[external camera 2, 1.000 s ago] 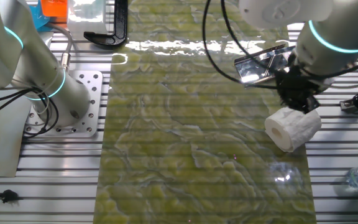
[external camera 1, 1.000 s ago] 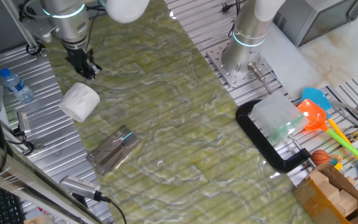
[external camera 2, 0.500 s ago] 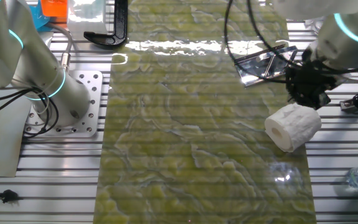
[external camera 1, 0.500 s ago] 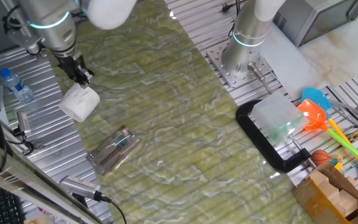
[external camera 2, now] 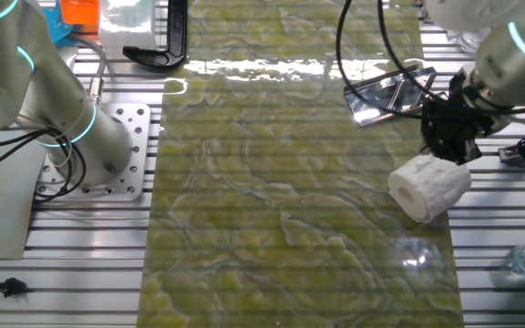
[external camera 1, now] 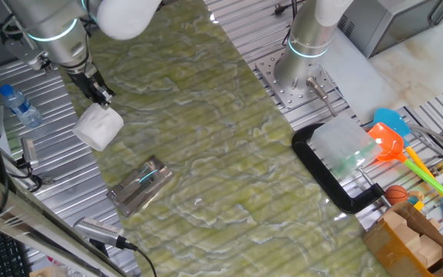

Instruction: Put the toilet paper on its holder

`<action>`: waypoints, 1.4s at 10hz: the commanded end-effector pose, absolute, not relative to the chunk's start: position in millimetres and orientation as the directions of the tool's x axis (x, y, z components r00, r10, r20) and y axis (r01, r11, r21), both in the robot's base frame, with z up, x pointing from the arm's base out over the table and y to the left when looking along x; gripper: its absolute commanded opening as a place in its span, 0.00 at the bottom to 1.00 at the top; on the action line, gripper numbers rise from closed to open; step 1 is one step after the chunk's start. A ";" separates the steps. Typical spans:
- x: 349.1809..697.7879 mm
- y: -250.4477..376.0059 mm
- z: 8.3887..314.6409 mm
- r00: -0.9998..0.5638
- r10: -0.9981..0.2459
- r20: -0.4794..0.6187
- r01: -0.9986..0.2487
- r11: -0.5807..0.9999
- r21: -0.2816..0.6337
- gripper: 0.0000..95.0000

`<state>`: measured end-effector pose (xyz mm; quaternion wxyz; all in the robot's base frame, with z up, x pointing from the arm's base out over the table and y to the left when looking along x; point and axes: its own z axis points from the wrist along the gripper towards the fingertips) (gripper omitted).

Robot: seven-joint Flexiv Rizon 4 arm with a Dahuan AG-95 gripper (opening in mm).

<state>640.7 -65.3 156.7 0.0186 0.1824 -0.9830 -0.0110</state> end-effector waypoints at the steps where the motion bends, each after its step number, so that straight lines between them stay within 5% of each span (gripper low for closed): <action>1: 638.7 -65.6 157.0 -0.921 -0.390 0.019 -0.389 0.920 0.033 0.00; 2: 638.7 -65.6 157.0 -0.922 -0.385 0.031 -0.385 0.923 0.030 0.00; 4: 638.7 -65.6 157.0 -0.910 -0.413 0.026 -0.412 0.911 0.031 0.40; 9: 638.7 -65.6 157.0 -0.929 -0.354 0.110 -0.350 0.935 0.050 0.40; 10: 638.7 -65.6 157.0 -0.931 -0.346 0.113 -0.344 0.938 0.036 0.60; 12: 638.7 -65.6 157.0 -0.922 -0.362 0.135 -0.370 0.928 -0.040 0.60; 14: 635.4 -65.6 158.5 -0.911 -0.390 0.131 -0.399 0.916 -0.044 1.00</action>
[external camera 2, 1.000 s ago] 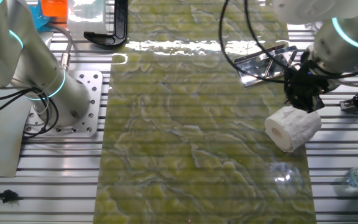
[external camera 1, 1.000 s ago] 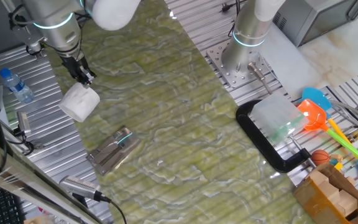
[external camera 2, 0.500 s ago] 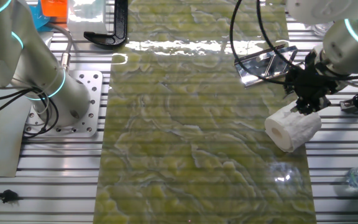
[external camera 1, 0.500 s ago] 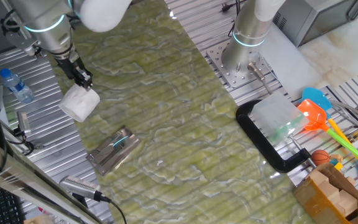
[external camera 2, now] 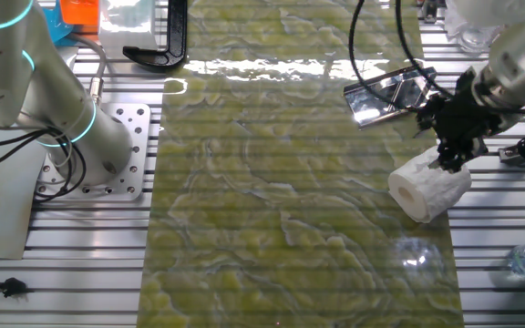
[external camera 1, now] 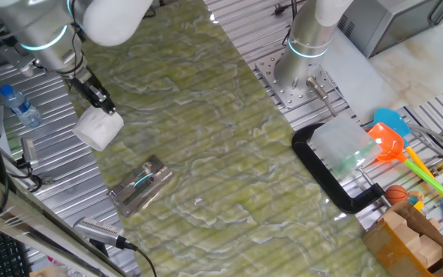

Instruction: Put the toilet paper on its holder

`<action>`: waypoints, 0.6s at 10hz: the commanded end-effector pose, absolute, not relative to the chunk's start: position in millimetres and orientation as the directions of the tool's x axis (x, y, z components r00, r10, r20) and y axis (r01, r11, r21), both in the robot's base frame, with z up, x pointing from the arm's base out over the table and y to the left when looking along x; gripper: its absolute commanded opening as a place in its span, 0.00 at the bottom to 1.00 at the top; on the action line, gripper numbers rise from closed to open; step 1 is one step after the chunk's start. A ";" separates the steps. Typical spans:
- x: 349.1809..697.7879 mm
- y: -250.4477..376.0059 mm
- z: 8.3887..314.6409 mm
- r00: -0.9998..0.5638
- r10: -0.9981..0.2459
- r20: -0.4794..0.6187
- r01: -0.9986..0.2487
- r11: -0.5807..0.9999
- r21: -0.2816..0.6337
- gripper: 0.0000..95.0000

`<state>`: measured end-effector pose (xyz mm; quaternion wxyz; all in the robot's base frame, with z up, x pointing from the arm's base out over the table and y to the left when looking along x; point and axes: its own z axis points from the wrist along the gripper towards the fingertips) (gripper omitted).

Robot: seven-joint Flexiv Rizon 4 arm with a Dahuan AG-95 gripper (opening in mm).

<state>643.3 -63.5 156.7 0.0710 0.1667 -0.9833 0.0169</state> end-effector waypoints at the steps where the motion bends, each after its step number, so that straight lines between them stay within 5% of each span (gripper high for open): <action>1: 632.2 -67.2 157.9 -0.917 -0.376 0.132 -0.385 0.922 -0.046 1.00; 6: 633.3 -82.5 137.3 -0.915 -0.384 0.119 -0.392 0.918 -0.052 1.00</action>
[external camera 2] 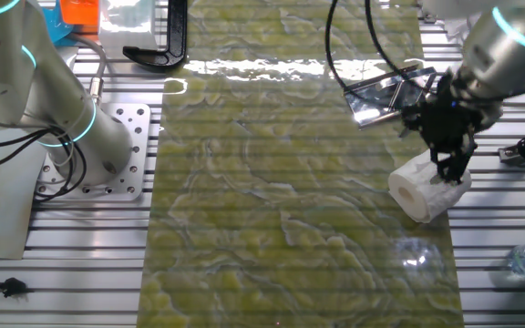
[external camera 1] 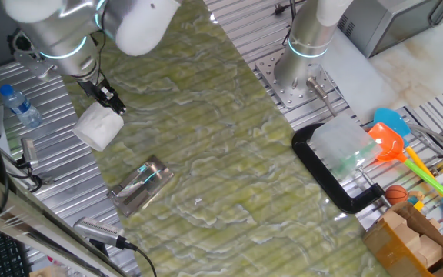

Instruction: Put the toilet paper on its holder

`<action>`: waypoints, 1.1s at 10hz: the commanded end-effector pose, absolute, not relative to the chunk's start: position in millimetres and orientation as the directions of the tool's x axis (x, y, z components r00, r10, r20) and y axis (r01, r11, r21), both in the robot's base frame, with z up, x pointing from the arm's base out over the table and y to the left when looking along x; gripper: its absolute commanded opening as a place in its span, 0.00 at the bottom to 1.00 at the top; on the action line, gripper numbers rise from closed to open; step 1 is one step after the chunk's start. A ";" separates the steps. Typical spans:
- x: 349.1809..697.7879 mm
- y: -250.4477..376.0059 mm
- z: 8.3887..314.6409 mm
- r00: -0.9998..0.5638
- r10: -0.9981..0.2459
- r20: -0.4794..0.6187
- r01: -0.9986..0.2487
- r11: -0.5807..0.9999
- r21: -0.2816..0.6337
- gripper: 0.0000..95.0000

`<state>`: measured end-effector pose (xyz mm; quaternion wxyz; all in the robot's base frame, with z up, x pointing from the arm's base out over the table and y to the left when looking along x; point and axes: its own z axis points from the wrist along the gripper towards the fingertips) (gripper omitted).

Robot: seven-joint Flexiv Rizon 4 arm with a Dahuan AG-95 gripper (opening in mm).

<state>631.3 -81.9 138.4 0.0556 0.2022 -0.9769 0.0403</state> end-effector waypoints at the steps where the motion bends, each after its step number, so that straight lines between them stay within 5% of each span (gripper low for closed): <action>1: 634.4 -83.1 135.8 -0.920 -0.377 0.110 -0.384 0.922 -0.053 1.00; 11: 662.5 -102.0 101.7 -0.917 -0.399 0.031 -0.400 0.914 -0.075 1.00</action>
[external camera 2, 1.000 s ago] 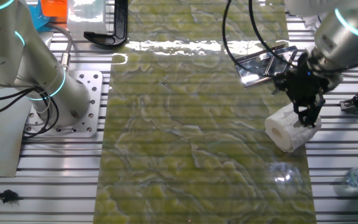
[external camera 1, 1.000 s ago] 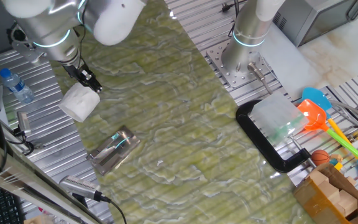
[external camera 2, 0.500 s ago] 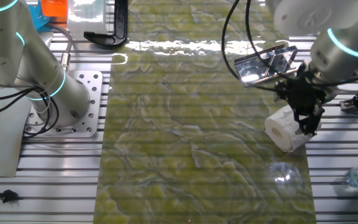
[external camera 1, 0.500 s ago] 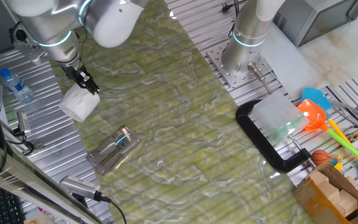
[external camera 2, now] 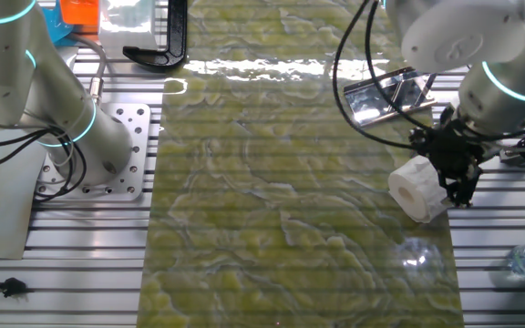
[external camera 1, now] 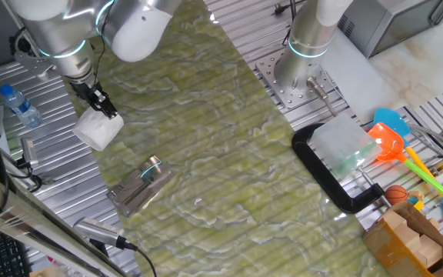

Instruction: Put the toilet paper on its holder

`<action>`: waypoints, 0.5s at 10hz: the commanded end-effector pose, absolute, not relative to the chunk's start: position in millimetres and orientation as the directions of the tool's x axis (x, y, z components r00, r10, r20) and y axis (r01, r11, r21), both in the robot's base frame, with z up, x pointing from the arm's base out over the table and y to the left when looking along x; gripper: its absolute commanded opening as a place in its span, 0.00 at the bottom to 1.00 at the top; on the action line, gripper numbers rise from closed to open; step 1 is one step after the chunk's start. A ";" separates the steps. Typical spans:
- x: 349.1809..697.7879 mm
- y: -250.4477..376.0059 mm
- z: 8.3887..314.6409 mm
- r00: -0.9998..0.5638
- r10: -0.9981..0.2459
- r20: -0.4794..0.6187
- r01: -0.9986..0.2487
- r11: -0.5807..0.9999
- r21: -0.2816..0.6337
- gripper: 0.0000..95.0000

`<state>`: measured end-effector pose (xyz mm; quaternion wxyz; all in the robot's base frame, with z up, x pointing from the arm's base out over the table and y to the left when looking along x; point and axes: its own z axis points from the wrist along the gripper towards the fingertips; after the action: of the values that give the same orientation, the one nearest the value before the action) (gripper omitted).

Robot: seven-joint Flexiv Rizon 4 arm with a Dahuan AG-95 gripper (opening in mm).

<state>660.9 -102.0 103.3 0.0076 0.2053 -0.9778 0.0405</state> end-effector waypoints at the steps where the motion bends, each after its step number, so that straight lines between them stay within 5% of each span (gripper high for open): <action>1: 664.6 -101.6 100.6 -0.917 -0.397 0.029 -0.398 0.914 -0.072 1.00; 5: 685.9 -93.2 95.2 -0.921 -0.389 0.010 -0.389 0.920 -0.052 1.00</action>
<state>687.4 -92.9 94.6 0.0001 0.1989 -0.9797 0.0257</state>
